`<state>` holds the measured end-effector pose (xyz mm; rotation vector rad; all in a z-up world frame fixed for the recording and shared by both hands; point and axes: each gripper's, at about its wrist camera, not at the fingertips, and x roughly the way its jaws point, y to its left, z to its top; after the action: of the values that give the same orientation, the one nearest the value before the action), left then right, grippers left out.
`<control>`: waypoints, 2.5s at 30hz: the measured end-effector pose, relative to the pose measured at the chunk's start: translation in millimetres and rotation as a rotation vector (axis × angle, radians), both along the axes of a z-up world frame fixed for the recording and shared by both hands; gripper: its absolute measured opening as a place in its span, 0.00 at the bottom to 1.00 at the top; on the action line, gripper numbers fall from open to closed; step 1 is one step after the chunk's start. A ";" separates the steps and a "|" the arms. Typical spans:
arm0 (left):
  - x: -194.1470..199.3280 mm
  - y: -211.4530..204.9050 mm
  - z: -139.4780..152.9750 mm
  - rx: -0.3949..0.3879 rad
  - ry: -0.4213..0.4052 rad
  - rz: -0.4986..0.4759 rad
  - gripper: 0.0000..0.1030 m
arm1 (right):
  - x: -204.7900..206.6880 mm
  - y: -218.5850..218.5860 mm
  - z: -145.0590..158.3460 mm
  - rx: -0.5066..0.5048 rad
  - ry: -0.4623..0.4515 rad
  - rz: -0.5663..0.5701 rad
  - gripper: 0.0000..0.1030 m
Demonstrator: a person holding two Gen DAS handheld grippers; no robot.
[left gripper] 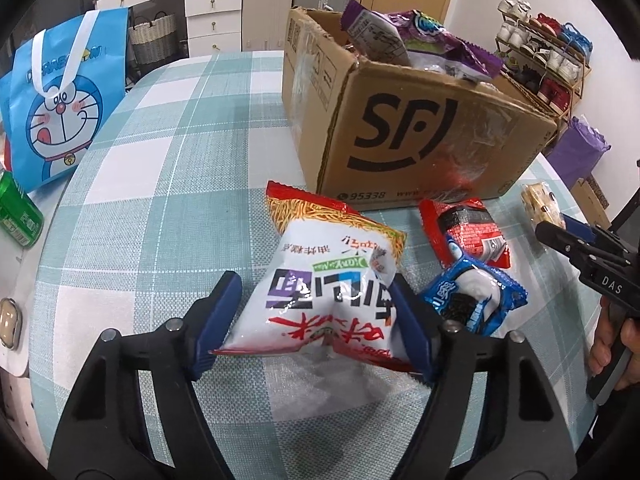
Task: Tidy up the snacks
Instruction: 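Grasp the white noodle bag with the left gripper while the right grasps the cracker pack, then lift both held snacks and carry them over the cardboard box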
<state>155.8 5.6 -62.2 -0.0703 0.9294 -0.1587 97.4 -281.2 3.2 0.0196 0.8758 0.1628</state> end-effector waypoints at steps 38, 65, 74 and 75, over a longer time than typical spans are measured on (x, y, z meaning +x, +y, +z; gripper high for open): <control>-34.0 15.3 24.3 -0.062 -0.070 0.049 0.50 | -35.7 8.5 51.1 0.060 -0.176 0.023 0.60; -71.5 -0.2 131.4 -0.038 -0.296 0.033 0.51 | -51.0 40.6 110.7 0.075 -0.312 0.130 0.60; -49.2 -13.8 154.9 -0.015 -0.327 0.033 0.51 | -32.0 50.3 120.2 0.093 -0.306 0.154 0.60; -45.2 -16.7 157.6 -0.014 -0.330 0.032 0.51 | -28.1 52.4 120.5 0.091 -0.301 0.158 0.60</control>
<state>110.6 -11.0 95.4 -0.0693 0.5973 -0.1423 69.3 -228.8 123.6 0.0106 0.5686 0.3450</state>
